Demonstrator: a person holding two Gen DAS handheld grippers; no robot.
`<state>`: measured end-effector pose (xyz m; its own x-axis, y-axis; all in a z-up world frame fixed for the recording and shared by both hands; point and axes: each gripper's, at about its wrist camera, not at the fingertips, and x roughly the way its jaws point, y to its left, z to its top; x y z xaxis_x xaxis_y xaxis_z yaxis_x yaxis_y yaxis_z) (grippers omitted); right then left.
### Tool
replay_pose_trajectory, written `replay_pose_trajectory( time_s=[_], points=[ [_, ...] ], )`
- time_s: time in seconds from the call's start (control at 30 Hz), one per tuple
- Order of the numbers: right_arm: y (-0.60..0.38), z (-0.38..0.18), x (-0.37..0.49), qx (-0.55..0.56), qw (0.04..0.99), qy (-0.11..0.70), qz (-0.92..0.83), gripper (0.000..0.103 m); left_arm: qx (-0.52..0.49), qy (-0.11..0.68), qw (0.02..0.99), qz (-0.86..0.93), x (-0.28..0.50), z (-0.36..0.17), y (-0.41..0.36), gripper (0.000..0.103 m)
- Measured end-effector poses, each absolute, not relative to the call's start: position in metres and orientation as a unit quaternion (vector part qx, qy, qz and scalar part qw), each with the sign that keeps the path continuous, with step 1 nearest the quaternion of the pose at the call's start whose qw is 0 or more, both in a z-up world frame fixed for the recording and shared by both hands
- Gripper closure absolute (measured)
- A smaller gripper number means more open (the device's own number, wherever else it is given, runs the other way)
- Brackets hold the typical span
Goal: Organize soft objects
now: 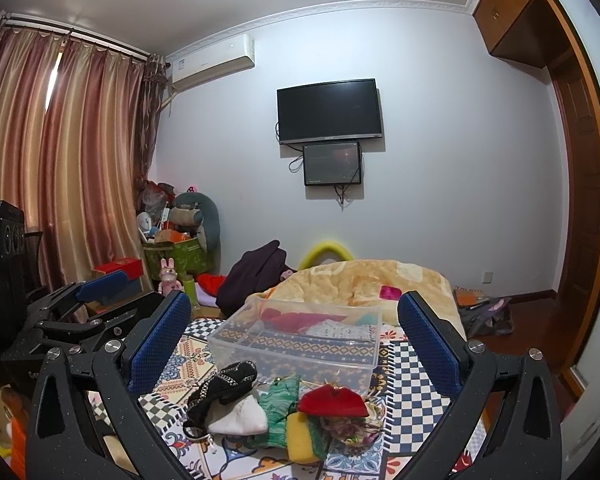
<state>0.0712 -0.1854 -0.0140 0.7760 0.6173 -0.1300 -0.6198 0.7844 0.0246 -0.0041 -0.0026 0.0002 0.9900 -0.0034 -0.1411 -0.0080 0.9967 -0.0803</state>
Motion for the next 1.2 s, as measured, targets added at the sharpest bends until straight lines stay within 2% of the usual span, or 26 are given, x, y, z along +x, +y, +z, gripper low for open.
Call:
replay_pose_trajectory(
  time_s=[1.2],
  points=[
    [-0.1862, -0.0141, 0.0737, -0.008, 0.943, 0.066, 0.327, 0.000, -0.041, 0.068, 0.997, -0.005, -0.0062, 0.0000, -0.0036, 0.000]
  ],
)
